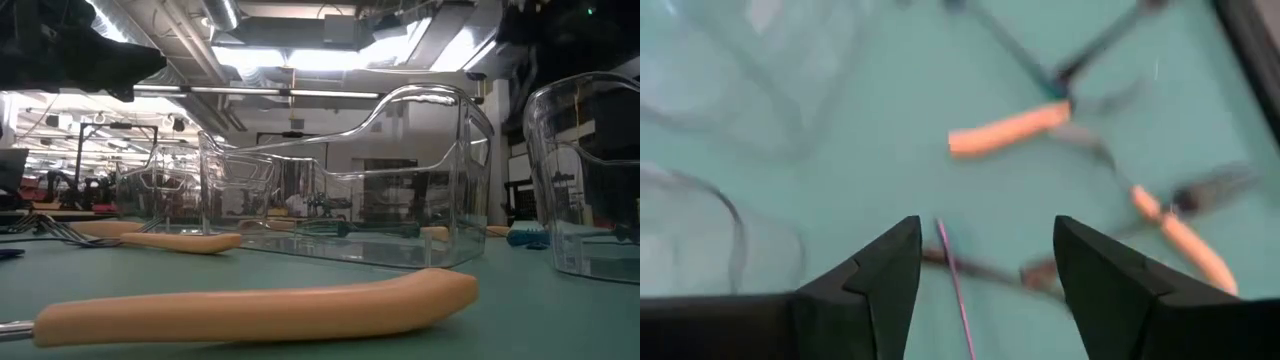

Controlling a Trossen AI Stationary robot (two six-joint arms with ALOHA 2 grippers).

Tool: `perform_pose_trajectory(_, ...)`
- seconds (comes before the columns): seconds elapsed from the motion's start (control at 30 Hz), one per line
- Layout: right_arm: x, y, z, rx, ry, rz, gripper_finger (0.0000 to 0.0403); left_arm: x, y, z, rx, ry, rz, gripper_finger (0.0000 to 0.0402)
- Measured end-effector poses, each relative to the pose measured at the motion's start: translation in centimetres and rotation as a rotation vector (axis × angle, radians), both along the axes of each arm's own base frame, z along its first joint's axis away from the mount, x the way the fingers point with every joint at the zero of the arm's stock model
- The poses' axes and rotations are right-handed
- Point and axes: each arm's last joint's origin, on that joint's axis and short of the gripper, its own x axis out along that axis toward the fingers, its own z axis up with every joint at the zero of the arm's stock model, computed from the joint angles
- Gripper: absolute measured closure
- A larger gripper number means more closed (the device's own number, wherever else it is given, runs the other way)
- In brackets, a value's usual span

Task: Sort silverware by color (type)
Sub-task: Put the blue fork into the center transparent bin

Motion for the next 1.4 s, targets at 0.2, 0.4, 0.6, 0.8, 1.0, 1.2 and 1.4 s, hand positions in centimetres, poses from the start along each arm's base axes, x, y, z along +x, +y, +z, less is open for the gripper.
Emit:
perform_pose_trajectory(0.2, 0.4, 0.1, -1.9, 0.060, 0.223, 0.006, 0.0187, 0.0, 0.0, 0.0, 0.000, 0.000, 0.000, 0.0315)
perform_pose_trajectory(0.4, 1.3, 0.2, -3.3, 0.076, 0.367, 0.007, 0.0187, 0.0, 0.0, 0.0, 0.000, 0.001, 0.000, 0.0315)
perform_pose_trajectory(0.6, 1.9, 0.2, -4.6, 0.079, 0.462, 0.013, 0.0187, 0.0, 0.0, 0.0, 0.000, 0.001, 0.000, 0.0315)
perform_pose_trajectory(0.8, 1.4, 0.2, -6.7, 0.079, 0.520, 0.012, 0.0187, 0.0, 0.0, 0.0, 0.000, 0.001, 0.000, 0.0315)
perform_pose_trajectory(1.0, 1.1, 0.2, -8.4, 0.090, 0.552, 0.020, 0.0187, 0.0, 0.0, 0.0, 0.000, 0.001, 0.000, 0.0315)
perform_pose_trajectory(1.2, 1.3, 0.2, -8.6, 0.094, 0.564, 0.030, 0.0187, 0.0, 0.0, 0.0, 0.000, 0.000, 0.000, 0.0315)
perform_pose_trajectory(1.4, 1.5, 0.3, -8.9, 0.102, 0.576, 0.031, 0.0187, 0.0, 0.0, 0.0, 0.000, 0.000, 0.000, 0.0315)
